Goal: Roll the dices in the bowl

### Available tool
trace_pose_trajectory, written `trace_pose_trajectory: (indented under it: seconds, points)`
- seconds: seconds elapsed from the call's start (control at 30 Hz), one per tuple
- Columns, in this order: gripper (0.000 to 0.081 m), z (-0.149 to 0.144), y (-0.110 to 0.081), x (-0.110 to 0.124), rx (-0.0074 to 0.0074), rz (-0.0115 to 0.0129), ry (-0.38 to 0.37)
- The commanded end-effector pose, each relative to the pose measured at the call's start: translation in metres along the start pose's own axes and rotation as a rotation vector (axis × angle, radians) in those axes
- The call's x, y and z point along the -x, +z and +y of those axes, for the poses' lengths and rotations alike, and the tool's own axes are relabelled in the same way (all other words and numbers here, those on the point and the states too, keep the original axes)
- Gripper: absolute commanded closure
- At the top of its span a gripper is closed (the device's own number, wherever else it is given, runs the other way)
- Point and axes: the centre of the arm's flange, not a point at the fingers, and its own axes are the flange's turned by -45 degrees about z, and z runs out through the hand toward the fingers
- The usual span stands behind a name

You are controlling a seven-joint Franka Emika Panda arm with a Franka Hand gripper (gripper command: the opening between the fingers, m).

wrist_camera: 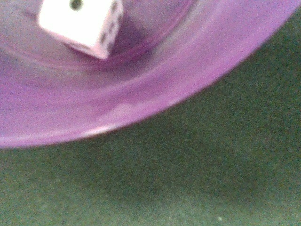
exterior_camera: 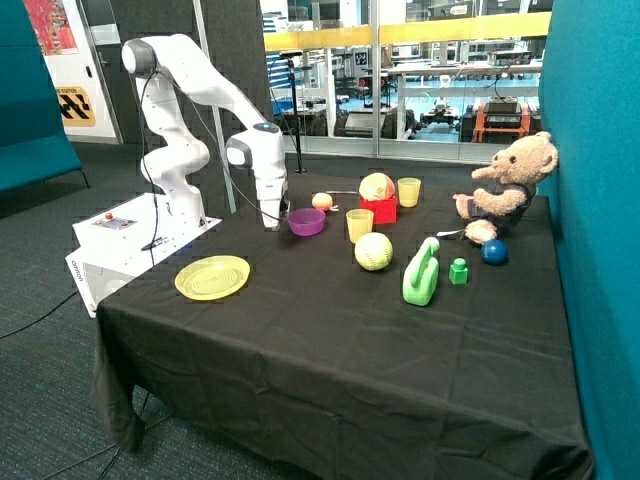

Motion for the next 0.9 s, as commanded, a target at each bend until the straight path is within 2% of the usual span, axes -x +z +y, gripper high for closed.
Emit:
trace_pose_trajectory:
  seconds: [0.0, 0.07, 0.23, 0.7, 0.87]
  points:
    - [0.0808, -0.003, -0.04, -0.007, -0.0028, -0.0001, -0.012]
    - [0.0808, -0.005, -0.058, -0.014, -0.0028, -0.0001, -0.031]
    - [0.0808, -0.011, -0.078, -0.021, -0.0028, -0.0001, -0.051]
    - [0.0808, -0.058, -0.114, -0.036, -0.0028, 0.0, -0.1]
    - [0.0808, -0.073, -0.132, -0.048, -0.0028, -0.0001, -0.063]
